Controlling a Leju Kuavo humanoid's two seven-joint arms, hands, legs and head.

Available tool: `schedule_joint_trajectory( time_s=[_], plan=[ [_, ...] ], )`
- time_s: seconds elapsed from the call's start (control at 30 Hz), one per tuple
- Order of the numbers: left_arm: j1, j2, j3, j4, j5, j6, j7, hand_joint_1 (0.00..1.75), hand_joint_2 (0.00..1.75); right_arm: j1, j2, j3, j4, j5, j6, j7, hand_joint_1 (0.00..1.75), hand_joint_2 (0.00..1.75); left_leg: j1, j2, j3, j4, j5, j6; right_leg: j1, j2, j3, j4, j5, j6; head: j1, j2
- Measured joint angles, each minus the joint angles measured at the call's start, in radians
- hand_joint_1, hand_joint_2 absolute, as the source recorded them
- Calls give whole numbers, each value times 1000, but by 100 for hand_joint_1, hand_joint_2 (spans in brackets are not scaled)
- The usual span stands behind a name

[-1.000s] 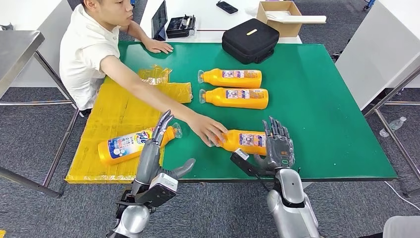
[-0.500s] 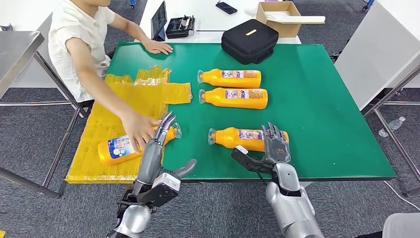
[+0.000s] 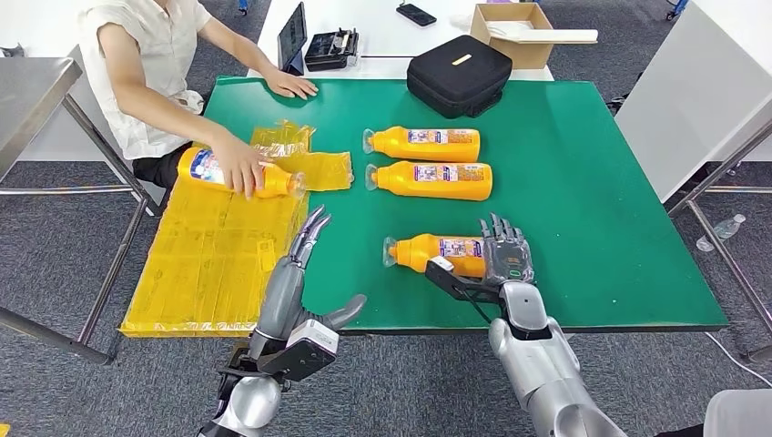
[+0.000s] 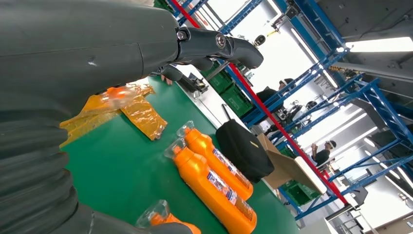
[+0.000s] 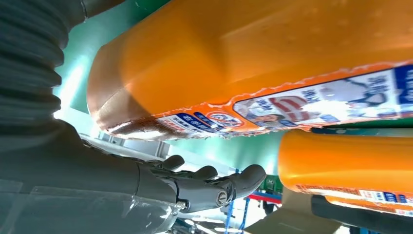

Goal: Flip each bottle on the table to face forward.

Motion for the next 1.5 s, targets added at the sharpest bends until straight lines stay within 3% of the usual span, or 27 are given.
schedule_joint_trajectory(
  time_s=[0.03,0.1,0.13,0.23,0.27,0.4,0.6,0.9,1.0,1.13,1.33,1.5],
  plan=[
    [0,0,0,0,0,0,0,0,175,-5,0,4,7,0,8,0,61,175,0,0,0,0,0,0,0,0,0,0,0,0,0,0],
    [-1,0,-1,1,0,0,0,0,175,-16,0,8,24,-1,33,-2,61,175,0,0,0,0,0,0,0,0,0,0,0,0,0,0],
    [-1,0,-1,2,0,0,0,0,175,-22,0,9,34,-1,44,-4,82,175,0,0,0,0,0,0,0,0,0,0,0,0,0,0],
    [-2,0,-2,4,0,0,0,0,175,-38,-1,9,58,-4,58,-11,167,175,0,0,0,0,0,0,0,0,0,0,0,0,0,0],
    [-2,0,-2,5,0,0,0,0,175,-43,-2,9,66,-7,64,-12,175,175,0,0,0,0,0,0,0,0,0,0,0,0,0,0],
    [-5,0,-6,10,8,-4,-10,0,175,-85,-13,-4,126,-50,124,-42,175,175,0,0,3,0,0,0,0,0,1,-1,0,0,0,0],
    [-12,0,-9,31,41,-10,-40,0,175,-137,-68,-72,236,-186,174,-189,175,175,1,0,16,0,-5,0,1,0,5,-5,-4,1,0,0],
    [-23,0,-23,56,48,-11,-46,0,175,-153,-99,-104,292,-210,169,-203,175,175,1,-1,27,0,-6,2,1,0,18,-9,-5,2,0,0],
    [-23,0,-23,58,93,-24,-44,0,175,-140,-102,-120,285,-300,167,-256,175,175,1,-1,29,0,-6,2,1,0,20,-10,-4,2,0,0],
    [-26,0,-23,71,341,-109,24,0,175,-56,-115,-161,186,-580,211,-423,175,175,1,1,29,0,-8,3,1,1,27,-10,-3,2,1,0],
    [-39,-2,-20,151,638,-167,156,0,175,89,-99,-110,-80,-789,257,-436,175,175,2,4,25,-1,-8,3,2,5,27,-9,-2,3,0,0],
    [-47,-4,-10,224,838,-225,206,0,175,141,-26,-3,-228,-817,239,-458,175,175,2,6,15,-1,-5,1,2,6,15,-5,-1,1,0,0]
  ],
)
